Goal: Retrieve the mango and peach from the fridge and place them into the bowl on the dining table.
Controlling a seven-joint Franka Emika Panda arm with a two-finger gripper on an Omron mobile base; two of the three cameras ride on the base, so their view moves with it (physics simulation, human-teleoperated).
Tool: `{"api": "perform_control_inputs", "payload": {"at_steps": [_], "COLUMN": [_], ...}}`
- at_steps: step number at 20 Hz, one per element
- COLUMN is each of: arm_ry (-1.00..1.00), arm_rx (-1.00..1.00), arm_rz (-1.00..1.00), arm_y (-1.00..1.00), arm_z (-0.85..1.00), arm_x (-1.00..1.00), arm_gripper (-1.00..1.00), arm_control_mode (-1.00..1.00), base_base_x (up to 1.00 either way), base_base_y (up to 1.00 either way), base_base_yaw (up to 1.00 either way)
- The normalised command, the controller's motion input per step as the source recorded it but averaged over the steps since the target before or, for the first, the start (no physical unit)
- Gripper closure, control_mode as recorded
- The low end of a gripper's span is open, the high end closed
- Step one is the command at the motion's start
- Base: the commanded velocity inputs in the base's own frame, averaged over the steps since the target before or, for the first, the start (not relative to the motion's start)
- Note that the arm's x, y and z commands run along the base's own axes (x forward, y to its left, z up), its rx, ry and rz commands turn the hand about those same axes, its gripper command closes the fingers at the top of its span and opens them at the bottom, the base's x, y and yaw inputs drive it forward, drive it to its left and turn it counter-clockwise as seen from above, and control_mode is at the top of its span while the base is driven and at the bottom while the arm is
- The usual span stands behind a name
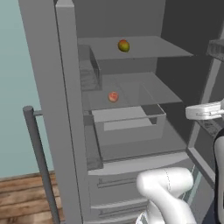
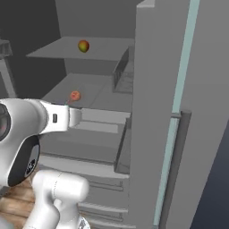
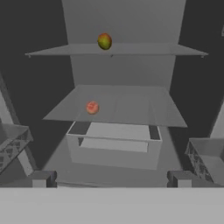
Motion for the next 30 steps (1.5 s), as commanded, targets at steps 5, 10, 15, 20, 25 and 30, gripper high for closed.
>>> {"api": "perform_control_inputs", "payload": {"at_steps": [5,10,15,20,25,30], "arm_ry": [0.0,0.0,0.0,0.07,0.09,0.11], "arm_rx": [0.0,0.0,0.0,-0.01,0.0,0.0], "arm_rz": [0.0,0.0,0.0,-0.11,-0.04,0.0], "arm_y": [0.0,0.0,0.0,0.27,0.26,0.29], "arm_z": [0.0,0.0,0.0,0.0,0.0,0.0], "arm_x": [0.0,0.0,0.0,0.58,0.23,0.25], "arm_gripper": [-1.0,-1.0,-1.0,-1.0,-1.0,-1.0], "arm_control_mode": [1.0,1.0,1.0,-1.0,-1.0,-1.0], "base_base_x": [1.0,1.0,0.99,0.0,0.0,0.0], "base_base_y": [0.21,0.37,0.39,0.0,0.0,0.0], "base_base_yaw": [-0.01,-0.04,-0.06,0.0,0.0,0.0]}}
